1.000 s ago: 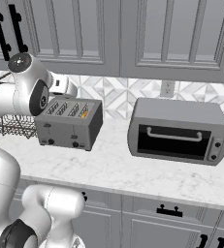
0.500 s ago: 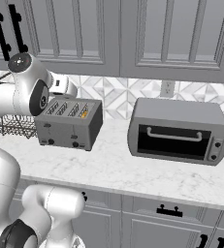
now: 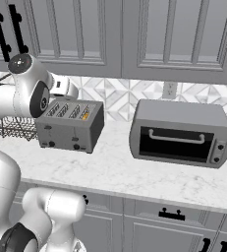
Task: Start the toaster. Once the lever pops up, take the bread to the plate on the dining counter.
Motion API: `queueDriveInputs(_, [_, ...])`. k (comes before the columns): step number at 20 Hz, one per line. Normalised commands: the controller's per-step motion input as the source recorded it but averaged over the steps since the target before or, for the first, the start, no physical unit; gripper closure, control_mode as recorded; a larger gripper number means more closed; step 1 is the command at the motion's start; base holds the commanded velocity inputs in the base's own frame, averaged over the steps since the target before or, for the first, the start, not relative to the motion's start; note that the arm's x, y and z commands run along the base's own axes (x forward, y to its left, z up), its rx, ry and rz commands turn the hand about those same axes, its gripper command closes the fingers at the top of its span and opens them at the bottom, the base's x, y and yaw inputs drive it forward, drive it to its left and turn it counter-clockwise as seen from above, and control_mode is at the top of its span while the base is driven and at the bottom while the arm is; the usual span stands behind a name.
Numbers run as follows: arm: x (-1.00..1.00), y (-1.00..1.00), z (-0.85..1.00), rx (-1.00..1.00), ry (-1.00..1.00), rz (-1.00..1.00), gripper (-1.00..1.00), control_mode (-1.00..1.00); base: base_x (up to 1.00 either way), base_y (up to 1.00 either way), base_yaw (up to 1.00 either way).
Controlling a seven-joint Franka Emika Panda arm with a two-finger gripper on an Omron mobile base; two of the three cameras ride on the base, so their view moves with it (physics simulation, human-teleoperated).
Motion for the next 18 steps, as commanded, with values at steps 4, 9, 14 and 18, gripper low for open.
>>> queueDriveInputs(4, [0.0,0.0,0.0,0.0,0.0,0.0,-1.0,-1.0,0.0,0.0,0.0])
queueDriveInputs(9, [0.0,0.0,0.0,0.0,0.0,0.0,-1.0,-1.0,0.0,0.0,0.0])
queueDriveInputs(14, [0.0,0.0,0.0,0.0,0.0,0.0,-1.0,-1.0,0.0,0.0,0.0])
queueDriveInputs(18, [0.0,0.0,0.0,0.0,0.0,0.0,-1.0,-1.0,0.0,0.0,0.0])
